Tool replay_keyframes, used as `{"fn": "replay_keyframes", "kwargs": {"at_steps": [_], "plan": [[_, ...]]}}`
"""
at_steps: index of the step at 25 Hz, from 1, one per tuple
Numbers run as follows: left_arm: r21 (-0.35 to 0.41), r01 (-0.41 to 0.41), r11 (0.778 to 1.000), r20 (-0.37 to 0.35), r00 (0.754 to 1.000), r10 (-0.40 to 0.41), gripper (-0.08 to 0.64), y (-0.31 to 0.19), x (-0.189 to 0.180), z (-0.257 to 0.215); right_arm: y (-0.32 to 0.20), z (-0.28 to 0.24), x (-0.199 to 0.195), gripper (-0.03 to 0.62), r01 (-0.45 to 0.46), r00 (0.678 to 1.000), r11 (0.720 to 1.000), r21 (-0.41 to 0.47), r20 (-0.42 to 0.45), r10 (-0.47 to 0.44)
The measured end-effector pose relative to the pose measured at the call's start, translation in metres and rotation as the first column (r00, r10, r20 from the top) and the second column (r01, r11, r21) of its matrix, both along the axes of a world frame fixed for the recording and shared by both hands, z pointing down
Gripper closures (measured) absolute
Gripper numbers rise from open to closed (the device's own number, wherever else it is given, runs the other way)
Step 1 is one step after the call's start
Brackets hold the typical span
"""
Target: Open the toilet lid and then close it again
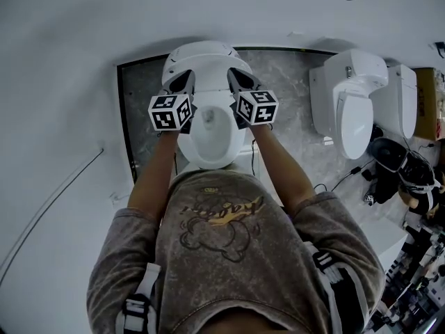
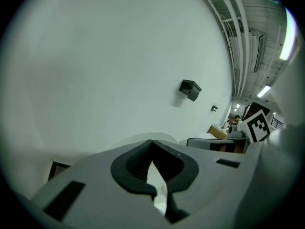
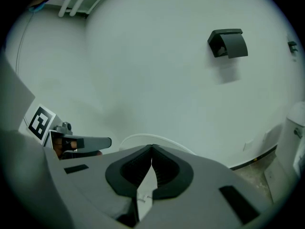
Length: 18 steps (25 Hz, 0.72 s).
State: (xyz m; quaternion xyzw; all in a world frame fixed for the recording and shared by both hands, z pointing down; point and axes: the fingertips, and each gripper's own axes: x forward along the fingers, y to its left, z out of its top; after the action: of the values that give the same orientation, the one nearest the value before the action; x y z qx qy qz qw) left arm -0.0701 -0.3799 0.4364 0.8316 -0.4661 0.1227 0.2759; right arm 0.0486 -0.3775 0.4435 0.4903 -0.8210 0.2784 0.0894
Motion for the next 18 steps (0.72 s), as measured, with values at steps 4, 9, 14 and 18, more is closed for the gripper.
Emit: {"fn": "replay_keyframes", "kwargs": {"at_steps": [4, 9, 14, 18], "plan": [[0.029, 0.003, 1.000, 0.018, 1.000, -0.004, 0.552, 0.000, -0.002, -0.010, 0.001, -0.008, 0.004, 0.572, 0.003, 1.000, 1.000, 0.018, 0.002, -0.004], [0.052, -0.009, 0.999, -0.005, 1.000, 0.009, 0.549, -0.005, -0.002, -0.020, -0.003, -0.020, 0.007, 0.568, 0.009, 1.000, 0.999, 0.053, 0.009, -0.010], [0.068, -0.042, 0.997, 0.021, 0.999, 0.041, 0.403, -0.014, 0.000, -0.021, -0.008, -0.023, 0.000, 0.345, 0.064, 0.998, 0.995, 0.075, 0.017, -0.065], [0.086, -0.114, 0.990, 0.110, 0.988, 0.105, 0.270, -0.027, 0.003, -0.011, -0.019, -0.015, -0.003, 0.313, 0.121, 0.993, 0.990, 0.068, -0.022, -0.120]]}}
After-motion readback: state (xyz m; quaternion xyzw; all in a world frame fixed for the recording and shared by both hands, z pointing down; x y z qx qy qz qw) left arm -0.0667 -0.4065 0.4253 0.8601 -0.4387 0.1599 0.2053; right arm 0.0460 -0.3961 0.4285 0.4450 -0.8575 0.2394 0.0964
